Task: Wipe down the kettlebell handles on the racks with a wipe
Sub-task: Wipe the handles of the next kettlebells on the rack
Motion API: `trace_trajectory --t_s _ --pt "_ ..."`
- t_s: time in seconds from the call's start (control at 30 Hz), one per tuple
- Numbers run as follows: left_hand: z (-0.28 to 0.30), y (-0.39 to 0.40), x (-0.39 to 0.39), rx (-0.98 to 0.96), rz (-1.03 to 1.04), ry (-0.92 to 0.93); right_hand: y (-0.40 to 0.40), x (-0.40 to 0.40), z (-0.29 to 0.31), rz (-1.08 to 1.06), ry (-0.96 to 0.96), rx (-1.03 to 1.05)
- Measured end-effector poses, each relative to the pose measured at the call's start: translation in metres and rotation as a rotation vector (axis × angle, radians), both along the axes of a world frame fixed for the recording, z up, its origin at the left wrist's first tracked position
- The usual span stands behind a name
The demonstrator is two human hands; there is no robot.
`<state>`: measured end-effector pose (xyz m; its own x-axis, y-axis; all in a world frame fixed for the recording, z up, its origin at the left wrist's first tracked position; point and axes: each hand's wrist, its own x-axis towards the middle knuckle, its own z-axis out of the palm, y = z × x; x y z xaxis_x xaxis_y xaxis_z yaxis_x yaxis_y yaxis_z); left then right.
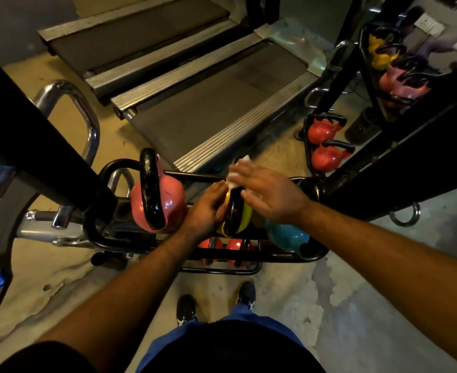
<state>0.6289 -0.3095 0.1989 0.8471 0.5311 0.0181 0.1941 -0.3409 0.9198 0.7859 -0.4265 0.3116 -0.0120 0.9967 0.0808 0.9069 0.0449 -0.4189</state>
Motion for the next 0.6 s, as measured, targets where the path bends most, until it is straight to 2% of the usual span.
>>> trace_trajectory --t_s 0.07,0.2,0.3,0.33,0.47,0.6 --pt "-0.003 0.001 0.000 0.036 -0.001 0.040 0.007 -0.001 0.006 -0.065 0.023 -0.041" --pt "-0.007 0.003 0.000 0.019 -0.034 0.034 0.003 -0.006 0.003 0.129 -0.067 -0.053" --pt "-0.011 0.005 0.002 0.052 -0.015 0.073 0.008 0.004 0.008 -0.049 -0.005 -0.043" --pt "-0.012 0.006 0.002 0.056 -0.014 0.075 0.009 0.002 0.009 -0.046 -0.005 -0.045" --pt "-0.016 0.005 0.002 0.077 -0.042 0.026 0.002 -0.002 0.010 0.221 -0.094 -0.052" --pt "-0.017 0.007 0.002 0.085 -0.014 0.051 0.010 0.007 0.022 0.014 -0.071 -0.102"
